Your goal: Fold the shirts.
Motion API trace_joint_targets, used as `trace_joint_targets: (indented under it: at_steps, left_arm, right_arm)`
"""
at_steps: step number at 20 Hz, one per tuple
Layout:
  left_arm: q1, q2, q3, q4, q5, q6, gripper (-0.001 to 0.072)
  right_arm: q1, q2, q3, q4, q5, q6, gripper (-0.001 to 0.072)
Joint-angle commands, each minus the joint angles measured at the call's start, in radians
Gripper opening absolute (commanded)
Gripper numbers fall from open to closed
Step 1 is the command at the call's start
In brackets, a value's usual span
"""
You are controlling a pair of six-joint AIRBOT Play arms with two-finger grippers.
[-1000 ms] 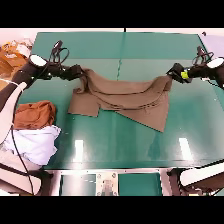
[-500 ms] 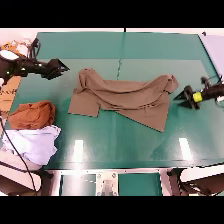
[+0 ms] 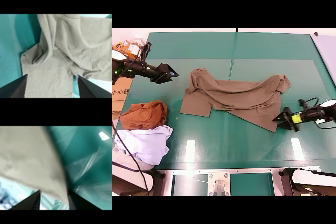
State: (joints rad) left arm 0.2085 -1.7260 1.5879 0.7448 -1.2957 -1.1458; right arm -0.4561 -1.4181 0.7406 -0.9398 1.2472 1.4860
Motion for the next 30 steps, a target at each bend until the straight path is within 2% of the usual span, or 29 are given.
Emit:
trace_joint_targets:
  at_steps: [1, 2, 3, 6, 10, 13, 16, 19, 24, 25, 26, 27, 28, 30]
  left_arm:
    - [0.002, -0.001, 0.001, 0.004, -0.011, 0.002, 0.0702]
    - [0.002, -0.001, 0.001, 0.004, -0.014, 0.002, 0.0702]
    - [0.002, -0.001, 0.001, 0.004, -0.018, 0.002, 0.0702]
    - [0.002, 0.000, 0.001, 0.019, -0.051, 0.002, 0.0702]
    - [-0.019, -0.001, -0.003, 0.118, -0.077, 0.003, 0.0702]
    - [-0.106, -0.002, -0.003, 0.227, -0.040, 0.003, 0.0702]
    - [-0.246, -0.003, -0.010, 0.227, -0.008, 0.048, 0.0702]
    - [-0.379, -0.003, -0.114, 0.245, 0.021, 0.098, 0.0702]
    - [-0.485, -0.003, -0.262, 0.272, 0.166, 0.111, 0.0700]
    - [-0.493, -0.003, -0.263, 0.272, 0.188, 0.107, 0.0675]
    - [-0.497, -0.003, -0.262, 0.266, 0.214, 0.108, 0.0510]
    - [-0.499, -0.003, -0.262, 0.267, 0.241, 0.108, 0.0420]
    - [-0.499, -0.003, -0.262, 0.266, 0.270, 0.108, 0.0362]
    - [-0.499, -0.003, -0.262, 0.270, 0.311, 0.108, 0.0357]
  right_arm:
    - [0.103, 0.024, -0.142, 0.024, -0.194, -0.008, 0.0369]
    - [0.123, 0.025, -0.136, 0.024, -0.216, -0.017, 0.0223]
    - [0.126, 0.025, -0.116, 0.023, -0.218, -0.040, 0.0025]
    - [0.067, 0.026, 0.008, -0.040, -0.158, -0.045, 0.0017]
    - [-0.094, 0.026, 0.208, -0.244, -0.053, 0.071, 0.0016]
    - [-0.162, 0.026, 0.249, -0.243, -0.053, 0.068, 0.0017]
    - [-0.169, 0.026, 0.249, -0.243, -0.054, 0.050, 0.0017]
    - [-0.169, 0.026, 0.249, -0.243, -0.070, 0.046, 0.0017]
    - [-0.169, 0.025, 0.249, -0.240, -0.079, 0.046, 0.0018]
    - [-0.169, 0.025, 0.249, -0.240, -0.079, 0.046, 0.0018]
    - [-0.169, 0.025, 0.249, -0.240, -0.079, 0.046, 0.0018]
    - [-0.169, 0.025, 0.249, -0.240, -0.079, 0.046, 0.0018]
    - [-0.169, 0.025, 0.249, -0.240, -0.079, 0.046, 0.0018]
    - [-0.169, 0.025, 0.248, -0.240, -0.079, 0.046, 0.0018]
